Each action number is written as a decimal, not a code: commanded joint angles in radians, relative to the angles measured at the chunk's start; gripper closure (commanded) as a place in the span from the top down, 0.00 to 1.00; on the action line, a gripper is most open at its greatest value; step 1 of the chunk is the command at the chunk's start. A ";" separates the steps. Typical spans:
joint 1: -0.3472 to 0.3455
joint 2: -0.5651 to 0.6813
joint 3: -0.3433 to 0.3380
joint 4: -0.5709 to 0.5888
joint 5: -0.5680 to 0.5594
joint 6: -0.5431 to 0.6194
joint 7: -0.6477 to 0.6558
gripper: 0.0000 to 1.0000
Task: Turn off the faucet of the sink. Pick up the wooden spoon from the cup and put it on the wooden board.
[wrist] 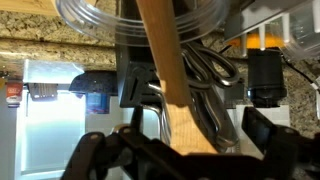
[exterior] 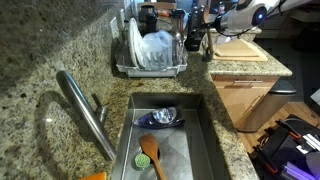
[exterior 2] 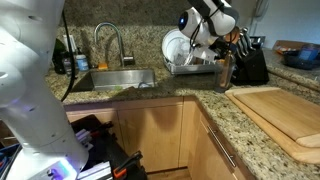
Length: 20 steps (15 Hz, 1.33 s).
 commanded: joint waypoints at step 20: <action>0.127 -0.064 -0.200 -0.060 0.384 -0.110 -0.447 0.07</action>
